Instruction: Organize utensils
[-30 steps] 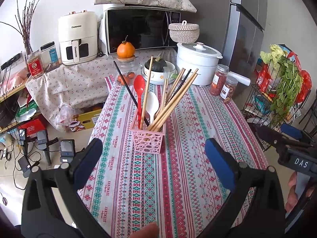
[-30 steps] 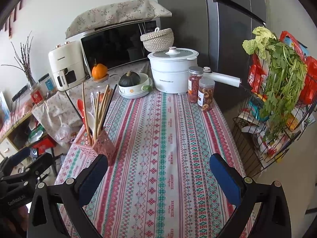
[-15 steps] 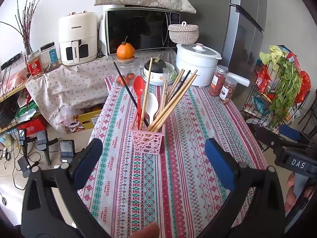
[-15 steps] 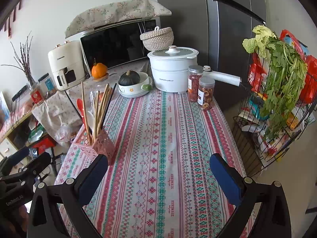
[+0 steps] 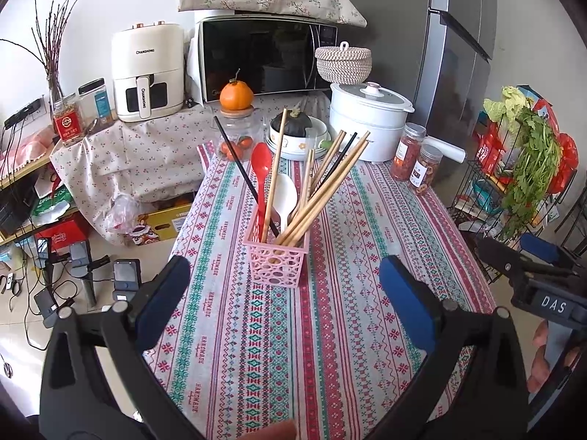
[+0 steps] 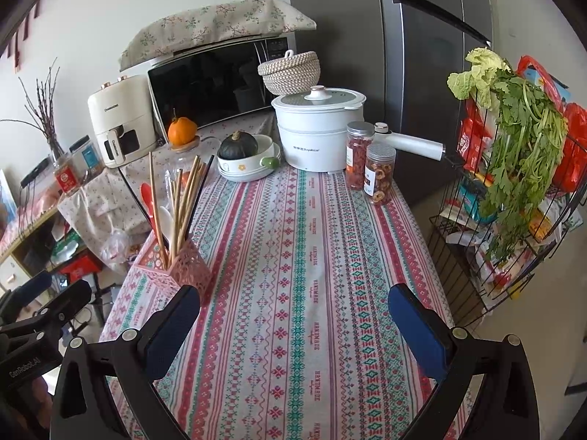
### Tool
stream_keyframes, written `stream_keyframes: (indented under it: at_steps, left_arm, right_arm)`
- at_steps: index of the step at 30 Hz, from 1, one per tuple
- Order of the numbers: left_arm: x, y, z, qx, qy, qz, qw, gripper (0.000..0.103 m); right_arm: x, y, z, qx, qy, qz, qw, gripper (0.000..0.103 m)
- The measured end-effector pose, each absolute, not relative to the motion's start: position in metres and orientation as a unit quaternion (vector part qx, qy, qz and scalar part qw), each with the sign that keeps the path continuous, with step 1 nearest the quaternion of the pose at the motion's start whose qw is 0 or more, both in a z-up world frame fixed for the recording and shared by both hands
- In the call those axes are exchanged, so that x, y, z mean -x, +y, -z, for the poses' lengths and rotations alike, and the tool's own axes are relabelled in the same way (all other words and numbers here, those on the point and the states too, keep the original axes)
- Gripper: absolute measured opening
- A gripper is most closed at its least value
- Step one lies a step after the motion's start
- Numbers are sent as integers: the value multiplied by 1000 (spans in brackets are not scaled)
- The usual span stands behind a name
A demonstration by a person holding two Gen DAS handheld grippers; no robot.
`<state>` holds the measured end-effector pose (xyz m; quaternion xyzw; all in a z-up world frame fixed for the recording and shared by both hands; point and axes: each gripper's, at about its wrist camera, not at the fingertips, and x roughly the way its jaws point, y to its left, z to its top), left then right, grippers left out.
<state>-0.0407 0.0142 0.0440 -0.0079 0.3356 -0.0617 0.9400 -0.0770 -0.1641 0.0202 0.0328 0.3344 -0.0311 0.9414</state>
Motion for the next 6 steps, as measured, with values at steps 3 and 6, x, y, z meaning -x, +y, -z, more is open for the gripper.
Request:
stream_keyframes:
  at_steps: [3, 6]
  left_arm:
    - [38, 14, -40, 8, 343, 63, 937, 102]
    - [37, 13, -37, 8, 349, 62, 935, 102]
  right_arm:
    - [77, -164, -20, -33, 335, 34, 941, 103]
    - [76, -163, -19, -33, 335, 37, 941, 103]
